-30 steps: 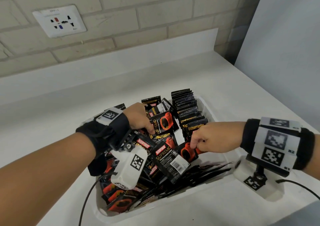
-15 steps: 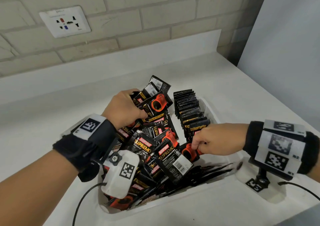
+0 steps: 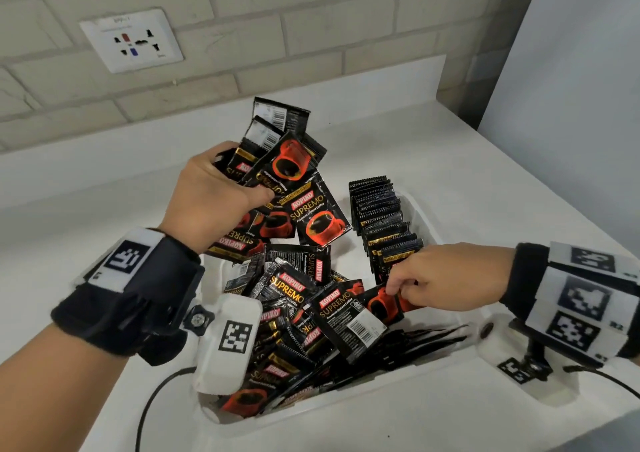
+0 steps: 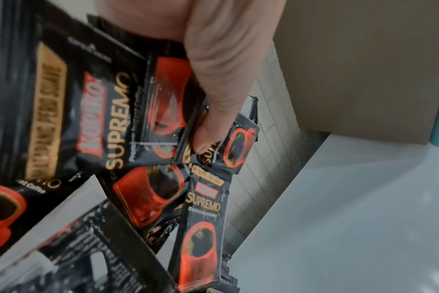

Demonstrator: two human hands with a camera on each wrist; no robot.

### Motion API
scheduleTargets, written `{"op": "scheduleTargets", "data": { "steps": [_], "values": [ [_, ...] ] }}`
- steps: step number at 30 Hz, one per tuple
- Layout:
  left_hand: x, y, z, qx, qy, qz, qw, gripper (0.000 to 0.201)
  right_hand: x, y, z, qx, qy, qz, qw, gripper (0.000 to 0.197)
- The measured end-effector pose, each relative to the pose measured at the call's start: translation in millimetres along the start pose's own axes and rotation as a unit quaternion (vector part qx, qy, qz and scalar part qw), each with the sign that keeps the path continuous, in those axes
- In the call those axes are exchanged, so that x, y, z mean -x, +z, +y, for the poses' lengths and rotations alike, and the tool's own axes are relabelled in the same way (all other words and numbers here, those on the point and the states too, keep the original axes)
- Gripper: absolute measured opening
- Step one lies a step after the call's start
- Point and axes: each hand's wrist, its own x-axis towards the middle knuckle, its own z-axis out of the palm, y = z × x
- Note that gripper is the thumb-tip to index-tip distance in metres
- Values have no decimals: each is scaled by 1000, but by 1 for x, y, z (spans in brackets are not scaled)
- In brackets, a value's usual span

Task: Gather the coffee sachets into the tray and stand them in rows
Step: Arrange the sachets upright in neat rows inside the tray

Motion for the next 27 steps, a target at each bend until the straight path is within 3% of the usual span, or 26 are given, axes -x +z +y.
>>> {"op": "scheduleTargets", "data": {
  "steps": [12,17,21,24,27],
  "values": [
    [-3,-19,7,56,5,75,996,27,31,-21,-7,-62,-13,51,997,28],
    [-5,-28,21,94,14,107,990,27,26,-28,-17,-113,-63,87,988,27],
    [-3,-33,28,143,-15,121,982,26,14,-30,-35,-134,-97,71,984,32],
    [10,-33,30,160,-13,116,980,24,11,-32,-40,-259,-110,147,948,52],
    [24,-25,26,192,-48,82,977,19,10,-37,-39,-421,-104,253,865,80]
  ]
}}
